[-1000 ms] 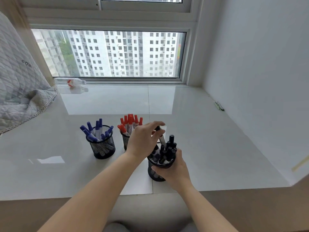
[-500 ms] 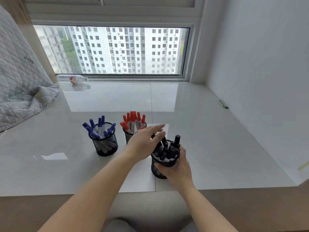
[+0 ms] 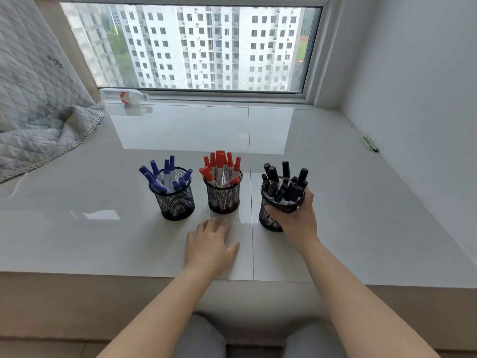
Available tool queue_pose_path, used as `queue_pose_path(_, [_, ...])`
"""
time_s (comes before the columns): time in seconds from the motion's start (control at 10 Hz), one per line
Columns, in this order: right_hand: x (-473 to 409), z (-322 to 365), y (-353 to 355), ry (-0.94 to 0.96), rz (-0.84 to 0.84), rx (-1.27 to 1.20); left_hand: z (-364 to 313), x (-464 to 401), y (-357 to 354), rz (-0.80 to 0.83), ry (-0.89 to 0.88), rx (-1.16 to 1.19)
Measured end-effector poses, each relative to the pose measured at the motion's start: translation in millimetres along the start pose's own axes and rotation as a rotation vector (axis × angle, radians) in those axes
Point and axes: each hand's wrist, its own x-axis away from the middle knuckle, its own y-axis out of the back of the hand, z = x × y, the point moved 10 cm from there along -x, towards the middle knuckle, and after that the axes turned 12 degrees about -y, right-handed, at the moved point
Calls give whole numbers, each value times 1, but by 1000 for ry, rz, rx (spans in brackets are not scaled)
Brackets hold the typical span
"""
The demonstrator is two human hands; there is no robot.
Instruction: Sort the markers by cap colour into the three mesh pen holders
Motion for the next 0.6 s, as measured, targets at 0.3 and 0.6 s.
queue_pose_path(0.3, [-35, 10, -13, -1, -3, -1, 2, 0, -5, 28, 3, -27])
queue_pose_path(0.6, [-22, -12, -1, -98, -1, -10, -9, 27, 23, -205, -73, 192])
